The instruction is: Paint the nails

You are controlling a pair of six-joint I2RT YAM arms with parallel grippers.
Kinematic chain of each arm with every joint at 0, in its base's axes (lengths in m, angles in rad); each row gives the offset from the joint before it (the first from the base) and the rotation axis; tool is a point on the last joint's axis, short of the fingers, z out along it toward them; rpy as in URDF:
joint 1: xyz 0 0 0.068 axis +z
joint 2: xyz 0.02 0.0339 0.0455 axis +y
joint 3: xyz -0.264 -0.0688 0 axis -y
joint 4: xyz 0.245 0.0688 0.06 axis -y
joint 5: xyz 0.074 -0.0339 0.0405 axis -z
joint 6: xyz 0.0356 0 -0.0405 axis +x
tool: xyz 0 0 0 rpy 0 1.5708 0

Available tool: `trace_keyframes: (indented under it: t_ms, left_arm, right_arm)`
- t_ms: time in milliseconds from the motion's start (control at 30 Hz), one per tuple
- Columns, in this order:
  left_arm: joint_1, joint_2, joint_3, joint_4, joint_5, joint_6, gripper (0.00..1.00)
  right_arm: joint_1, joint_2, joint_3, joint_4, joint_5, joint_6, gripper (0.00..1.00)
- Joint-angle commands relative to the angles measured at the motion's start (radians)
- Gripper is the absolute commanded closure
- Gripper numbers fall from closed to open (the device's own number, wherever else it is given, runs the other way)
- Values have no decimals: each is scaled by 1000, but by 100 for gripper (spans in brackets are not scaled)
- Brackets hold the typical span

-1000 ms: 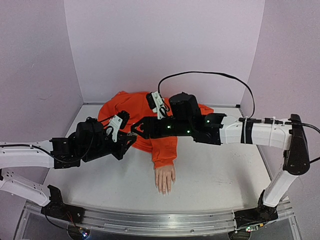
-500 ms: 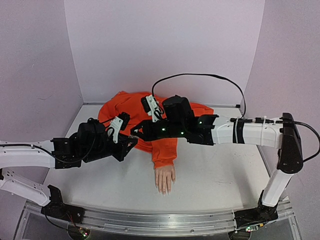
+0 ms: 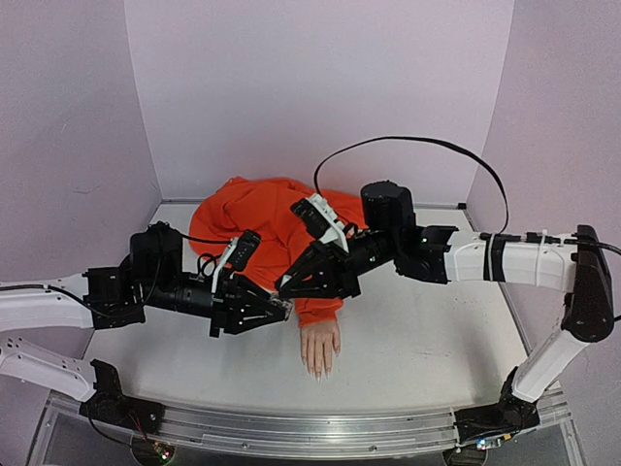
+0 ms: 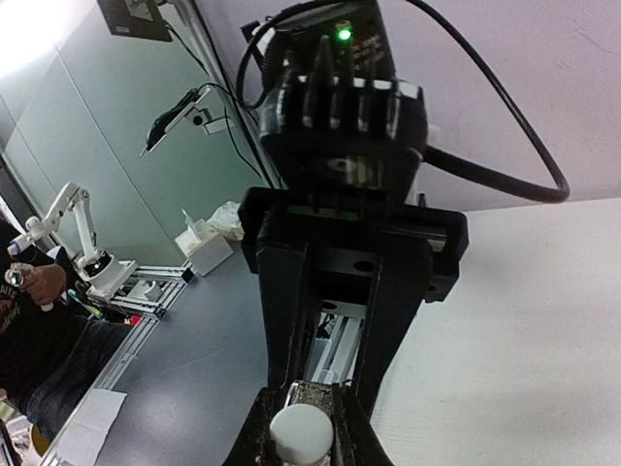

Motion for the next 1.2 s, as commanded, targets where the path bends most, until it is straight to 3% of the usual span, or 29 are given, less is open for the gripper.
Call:
trace_keyframes:
  t_ms: [0, 33, 67, 133, 200, 267, 433, 633, 800, 1167]
  left_arm:
    - [10, -75, 23, 129, -29, 68, 100]
    - [10, -75, 15, 123, -147, 70, 100]
    - [9, -73, 8, 114, -243, 66, 100]
    - [7, -66, -2, 99, -398, 61, 100]
    - [4, -50, -1, 77, -507, 58, 100]
    - [-6, -31, 14, 46, -592, 66, 100]
    - [-30, 5, 36, 9, -736, 76, 100]
    - [-44, 30, 51, 4, -784, 100, 100]
    - [-57, 58, 64, -6, -789, 108, 100]
    - [-65, 69, 87, -16, -786, 101, 100]
  right_arm:
    - [-6, -87, -49, -76, -50, -41, 98]
    - [-7, -96, -49, -76, 12, -26, 90]
    - [-6, -108, -47, -78, 100, -5, 75]
    - [-6, -138, -50, -86, 358, 43, 53]
    - [-8, -162, -49, -94, 533, 106, 38]
    - [-8, -175, -37, -100, 615, 171, 32]
    - [19, -166, -14, -91, 778, 359, 31]
    - [76, -72, 68, -112, 908, 439, 36]
    - [103, -2, 144, -113, 934, 444, 39]
    - [108, 90, 197, -117, 895, 454, 62]
